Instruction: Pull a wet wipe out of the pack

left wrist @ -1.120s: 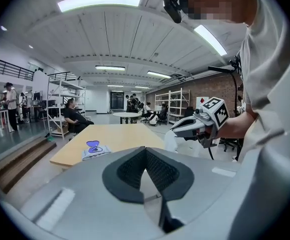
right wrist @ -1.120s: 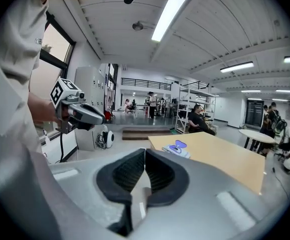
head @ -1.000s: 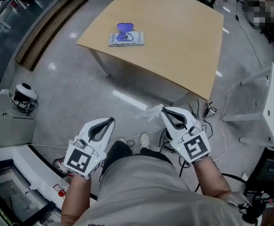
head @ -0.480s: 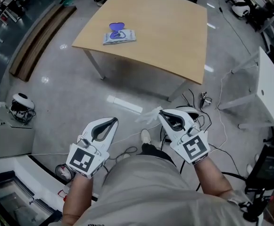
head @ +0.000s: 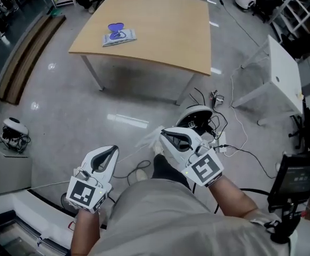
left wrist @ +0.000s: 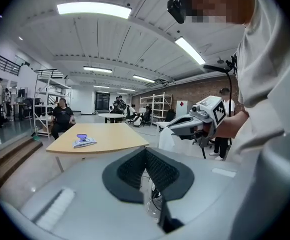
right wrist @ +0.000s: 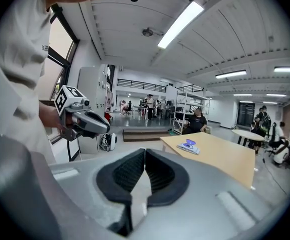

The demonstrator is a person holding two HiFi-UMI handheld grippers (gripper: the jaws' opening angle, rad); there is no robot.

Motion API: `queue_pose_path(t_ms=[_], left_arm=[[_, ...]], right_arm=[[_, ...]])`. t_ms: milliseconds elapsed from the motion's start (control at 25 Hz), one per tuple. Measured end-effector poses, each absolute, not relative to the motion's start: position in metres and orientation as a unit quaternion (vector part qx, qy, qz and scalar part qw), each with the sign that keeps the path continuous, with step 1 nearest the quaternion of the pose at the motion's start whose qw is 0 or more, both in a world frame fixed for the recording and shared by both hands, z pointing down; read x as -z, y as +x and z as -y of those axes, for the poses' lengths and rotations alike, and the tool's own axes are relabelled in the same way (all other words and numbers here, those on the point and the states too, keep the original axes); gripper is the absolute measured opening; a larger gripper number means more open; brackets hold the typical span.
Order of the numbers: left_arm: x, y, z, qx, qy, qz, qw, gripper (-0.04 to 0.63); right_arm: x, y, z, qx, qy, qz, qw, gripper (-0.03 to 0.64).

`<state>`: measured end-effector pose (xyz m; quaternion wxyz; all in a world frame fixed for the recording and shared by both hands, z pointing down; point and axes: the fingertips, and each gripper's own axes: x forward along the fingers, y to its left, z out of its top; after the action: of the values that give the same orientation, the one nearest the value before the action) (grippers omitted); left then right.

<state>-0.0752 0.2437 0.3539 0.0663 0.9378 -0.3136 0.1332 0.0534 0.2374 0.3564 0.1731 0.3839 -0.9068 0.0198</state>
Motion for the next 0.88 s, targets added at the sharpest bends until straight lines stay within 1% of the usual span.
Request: queue_pose_path(t_ms=[240,600,760,880], left_arm=[[-0.339,-0.091,-0.295,-0.131,0.945,0.297,0.041,0.006],[-0.353,-0.079,-0.289,-0.131,0.948,0.287,0.053,0.006],[-0.358,-0.076,-0.285,-0.133,0.948,0.282,0.056,0.006],[-0.359,-0.074,-0.285,-0.133,0.949,0.279,0.057,0.006]], right_arm=[[-0.346,0.025,-0.292,-0.003,0.386,0.908,0.164,0.008],[-0.351,0.03,-0.296,0.004,0.385,0.907,0.172,0.008],[-0.357,0.038,-0.296,-0.004,0.396,0.898,0.189,0.008],[-0.357,0.039,-0.295,-0.003,0.399,0.898,0.186,0.008]])
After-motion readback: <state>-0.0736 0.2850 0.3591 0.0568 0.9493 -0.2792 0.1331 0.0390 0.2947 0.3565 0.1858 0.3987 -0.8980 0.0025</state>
